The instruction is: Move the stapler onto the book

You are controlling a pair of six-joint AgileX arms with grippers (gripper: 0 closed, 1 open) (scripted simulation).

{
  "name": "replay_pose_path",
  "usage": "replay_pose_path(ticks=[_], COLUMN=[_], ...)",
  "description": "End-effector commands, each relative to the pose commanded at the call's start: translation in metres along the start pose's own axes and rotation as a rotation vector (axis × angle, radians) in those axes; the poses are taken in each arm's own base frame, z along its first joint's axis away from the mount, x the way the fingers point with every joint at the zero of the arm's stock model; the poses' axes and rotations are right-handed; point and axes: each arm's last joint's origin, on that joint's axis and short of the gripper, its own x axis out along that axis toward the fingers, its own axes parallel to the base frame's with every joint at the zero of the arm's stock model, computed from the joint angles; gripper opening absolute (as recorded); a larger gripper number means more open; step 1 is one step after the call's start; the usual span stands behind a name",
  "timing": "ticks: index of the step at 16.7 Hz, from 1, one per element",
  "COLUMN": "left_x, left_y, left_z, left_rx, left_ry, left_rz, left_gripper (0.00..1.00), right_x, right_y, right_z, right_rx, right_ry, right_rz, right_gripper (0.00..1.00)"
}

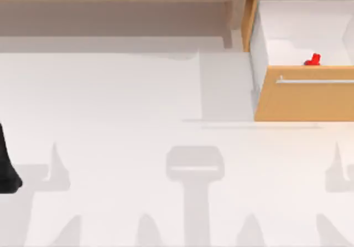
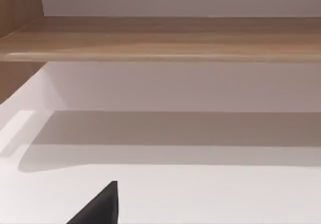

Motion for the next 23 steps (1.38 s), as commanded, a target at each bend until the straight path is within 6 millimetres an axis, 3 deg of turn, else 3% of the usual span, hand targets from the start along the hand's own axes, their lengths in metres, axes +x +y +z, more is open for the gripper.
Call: replay_pose_path(ticks=[3,6,9,12,15,18,20,23], left_x=[0.0,0.0,0.0,0.0,0.0,0.0,0.0,0.0], left_y=[0.0,0.0,0.0,0.0,0.0,0.0,0.0,0.0], left_z=[0.0,0.0,0.0,0.0,0.0,0.0,0.0,0.0], left_rx=[0.0,0.0,0.0,0.0,0.0,0.0,0.0,0.0], left_ry=[0.0,0.0,0.0,0.0,0.0,0.0,0.0,0.0], left_rz=[0.0,0.0,0.0,0.0,0.0,0.0,0.0,0.0], left_gripper=[1.0,1.0,1.0,1.0,1.0,1.0,1.0,1.0], right_x=[0.0,0.001,0.009,0.032,0.075,0.135,0.181,0.248], right_y=[0.0,0.001,0.002,0.005,0.011,0.02,0.029,0.044], right_z=[0.002,0.019,0.053,0.094,0.133,0.155,0.158,0.142], right_rx=[0.003,0.026,0.068,0.117,0.164,0.204,0.223,0.241], right_ry=[0.006,0.065,0.181,0.337,0.522,0.721,0.854,1.043], right_rz=[0.0,0.004,0.005,0.0,-0.016,-0.042,-0.067,-0.113], right_gripper=[1.0,1.0,1.0,1.0,1.0,1.0,1.0,1.0])
